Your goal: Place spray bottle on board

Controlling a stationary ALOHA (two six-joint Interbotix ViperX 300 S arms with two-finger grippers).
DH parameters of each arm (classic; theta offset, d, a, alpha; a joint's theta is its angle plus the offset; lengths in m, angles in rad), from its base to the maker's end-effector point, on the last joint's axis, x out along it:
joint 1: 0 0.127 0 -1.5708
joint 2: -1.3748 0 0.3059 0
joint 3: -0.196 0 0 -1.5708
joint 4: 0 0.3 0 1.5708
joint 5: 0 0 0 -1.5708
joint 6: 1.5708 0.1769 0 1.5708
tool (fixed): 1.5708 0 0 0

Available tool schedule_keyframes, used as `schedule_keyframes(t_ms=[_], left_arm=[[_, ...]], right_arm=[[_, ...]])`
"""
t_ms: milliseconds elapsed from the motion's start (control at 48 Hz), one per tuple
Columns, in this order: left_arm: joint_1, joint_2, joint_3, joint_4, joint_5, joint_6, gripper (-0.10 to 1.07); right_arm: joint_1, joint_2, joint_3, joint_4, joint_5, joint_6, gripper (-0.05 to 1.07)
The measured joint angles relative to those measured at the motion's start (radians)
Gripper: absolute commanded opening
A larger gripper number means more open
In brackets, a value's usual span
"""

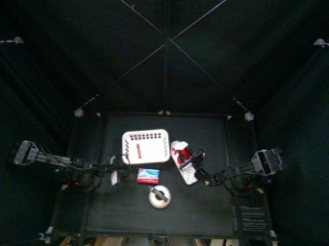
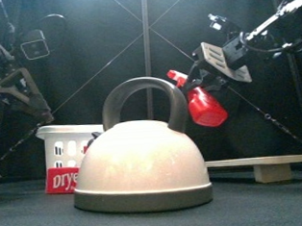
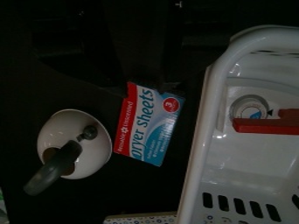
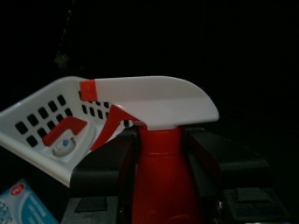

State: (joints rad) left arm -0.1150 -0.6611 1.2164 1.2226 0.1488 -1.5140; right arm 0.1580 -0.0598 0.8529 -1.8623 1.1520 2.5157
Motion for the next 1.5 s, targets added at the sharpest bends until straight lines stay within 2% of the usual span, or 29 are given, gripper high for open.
schedule_keyframes(t_ms=[146, 292, 521, 646, 854, 1292, 1500], left_arm=[[0.002, 0.000, 0.000, 0.000, 0.000, 0.000, 0.75], [0.002, 0.000, 0.006, 0.000, 0.000, 0.000, 0.75], [0.002, -0.002, 0.009, 0.000, 0.000, 0.000, 0.75], [0.002, 0.000, 0.011, -0.008, 0.000, 0.000, 0.75], [0.003, 0.000, 0.011, -0.011, 0.002, 0.000, 0.75], [0.005, -0.002, 0.012, -0.011, 0.000, 0.000, 0.75], [0.005, 0.000, 0.012, -0.011, 0.000, 0.000, 0.75]], right_arm=[[-0.055, 0.069, 0.008, -0.092, 0.023, 0.156, 0.65], [-0.087, 0.164, 0.008, -0.138, 0.114, 0.267, 0.65], [-0.084, 0.301, -0.011, -0.124, 0.267, 0.308, 0.65], [-0.057, 0.350, -0.035, -0.058, 0.316, 0.308, 0.65], [-0.028, 0.390, -0.060, 0.005, 0.327, 0.313, 0.67], [-0.015, 0.403, -0.074, 0.038, 0.328, 0.314, 0.87], [-0.009, 0.408, -0.075, 0.043, 0.328, 0.314, 0.86]])
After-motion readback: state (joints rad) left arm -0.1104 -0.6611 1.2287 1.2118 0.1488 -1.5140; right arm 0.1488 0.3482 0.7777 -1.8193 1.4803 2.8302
